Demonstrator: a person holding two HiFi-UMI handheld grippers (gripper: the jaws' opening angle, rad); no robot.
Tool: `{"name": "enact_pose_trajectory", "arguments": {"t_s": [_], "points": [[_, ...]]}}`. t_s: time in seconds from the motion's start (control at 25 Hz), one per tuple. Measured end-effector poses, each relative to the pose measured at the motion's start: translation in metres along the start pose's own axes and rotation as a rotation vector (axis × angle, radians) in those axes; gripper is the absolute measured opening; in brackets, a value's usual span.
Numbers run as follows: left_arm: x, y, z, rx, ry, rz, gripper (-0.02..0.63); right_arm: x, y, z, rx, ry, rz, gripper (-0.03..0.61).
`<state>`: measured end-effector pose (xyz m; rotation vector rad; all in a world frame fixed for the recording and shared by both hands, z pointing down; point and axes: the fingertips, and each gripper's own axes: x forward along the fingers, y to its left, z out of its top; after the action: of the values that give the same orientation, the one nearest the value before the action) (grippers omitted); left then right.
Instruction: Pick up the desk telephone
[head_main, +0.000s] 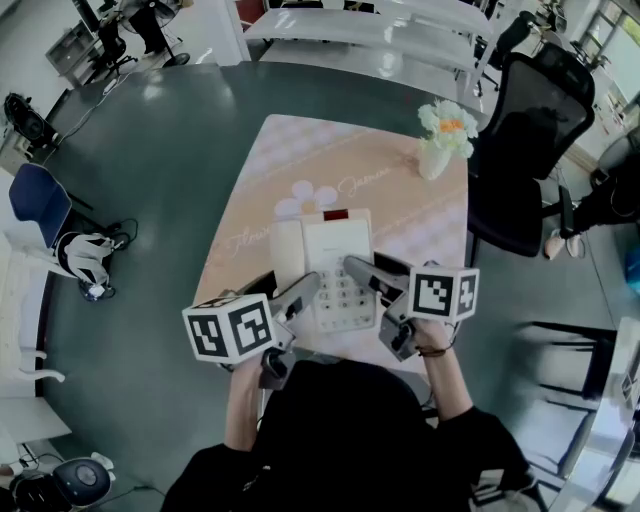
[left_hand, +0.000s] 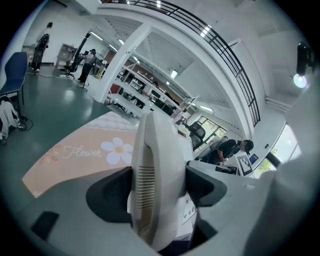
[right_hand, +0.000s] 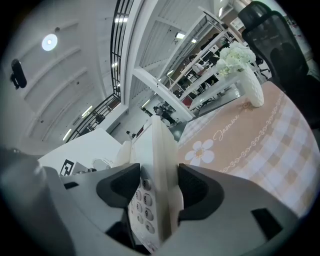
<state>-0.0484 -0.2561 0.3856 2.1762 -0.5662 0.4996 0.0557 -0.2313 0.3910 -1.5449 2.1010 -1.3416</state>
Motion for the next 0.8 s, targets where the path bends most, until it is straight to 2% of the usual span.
{"name": "enact_pose_trajectory", "arguments": {"t_s": [0.08, 0.24, 0.48, 0.64, 0.8], "points": [[-0.003, -0.001, 0.001, 0.001, -0.008, 0.003, 0.325, 0.000, 0.007, 0.003, -0.014, -0.010, 0.028, 0.222], [-0.008, -0.011, 0.008, 0.018, -0.035, -0.008, 0.325, -0.006, 0.009, 0.007, -0.026, -0.021, 0.001, 0.222], [-0.012, -0.013, 0.012, 0.020, -0.056, -0.004, 0.325, -0.004, 0.022, 0.013, -0.068, -0.035, 0.055, 0.222], [-0.012, -0.013, 0.014, 0.021, -0.063, 0.001, 0.325, -0.002, 0.024, 0.014, -0.059, -0.036, 0.069, 0.222], [-0.011, -0.014, 0.015, 0.026, -0.067, -0.001, 0.325, -0.004, 0.019, 0.014, -0.056, -0.033, 0.042, 0.222]]}}
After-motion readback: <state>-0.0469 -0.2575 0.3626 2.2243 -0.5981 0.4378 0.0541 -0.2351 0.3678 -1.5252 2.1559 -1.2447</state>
